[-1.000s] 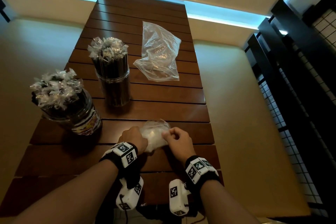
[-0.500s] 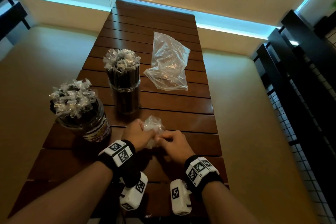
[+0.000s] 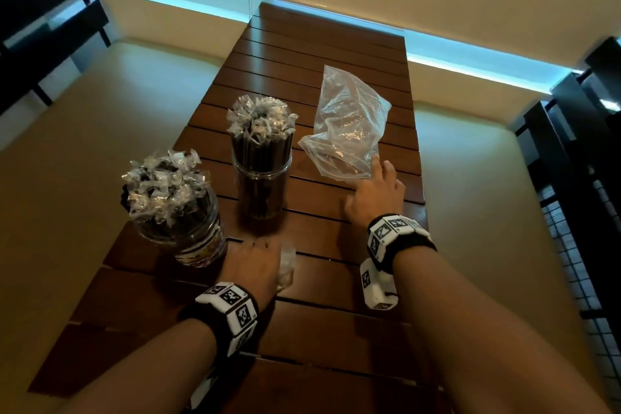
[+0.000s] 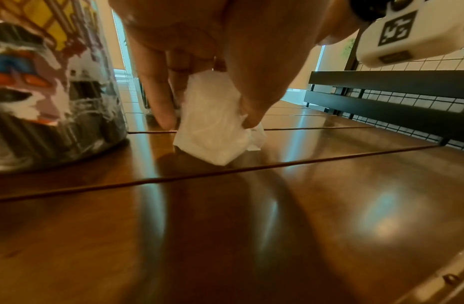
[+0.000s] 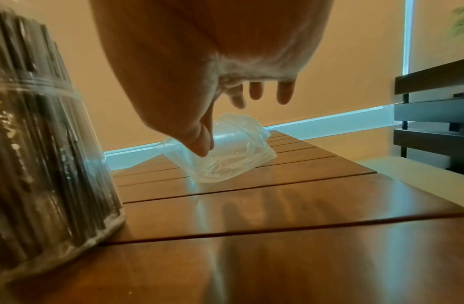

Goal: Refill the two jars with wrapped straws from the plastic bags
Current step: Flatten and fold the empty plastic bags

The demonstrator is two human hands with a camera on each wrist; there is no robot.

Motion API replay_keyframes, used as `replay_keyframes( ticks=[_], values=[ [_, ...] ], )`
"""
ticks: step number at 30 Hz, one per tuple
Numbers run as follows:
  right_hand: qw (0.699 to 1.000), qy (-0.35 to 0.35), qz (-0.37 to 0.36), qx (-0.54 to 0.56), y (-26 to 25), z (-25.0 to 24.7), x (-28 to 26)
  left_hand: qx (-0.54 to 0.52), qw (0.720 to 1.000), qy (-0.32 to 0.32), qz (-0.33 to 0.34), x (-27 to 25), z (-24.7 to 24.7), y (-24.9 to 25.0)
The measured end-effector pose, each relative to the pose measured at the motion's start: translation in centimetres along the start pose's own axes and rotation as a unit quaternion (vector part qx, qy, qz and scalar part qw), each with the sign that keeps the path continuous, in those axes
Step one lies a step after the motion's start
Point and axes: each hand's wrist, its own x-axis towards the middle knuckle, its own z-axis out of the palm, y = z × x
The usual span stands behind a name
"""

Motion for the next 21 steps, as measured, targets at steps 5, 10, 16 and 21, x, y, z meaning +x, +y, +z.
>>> replay_keyframes(
  ticks=[5, 10, 16, 21],
  values=[
    [1.000, 0.000, 0.004, 0.004, -0.1, 0.2, 2.2, -0.005, 0.998, -0.051, -0.031, -0.4, 0.6, -1.7],
    [0.977, 0.181, 0.004, 0.110, 0.1, -1.6, 1.2, -0.003, 0.997, -0.080, -0.020, -1.0, 0.5, -2.7],
    [0.913, 0.269, 0.007, 0.307, 0.5, -6.5, -2.4, -0.107, 0.993, -0.033, 0.043, -1.8, -2.2, -1.4],
    [0.903, 0.189, 0.039, 0.383, 2.7, -15.9, -4.9, -0.327, 0.944, 0.014, 0.049, -2.9, -5.2, -0.2]
  ],
)
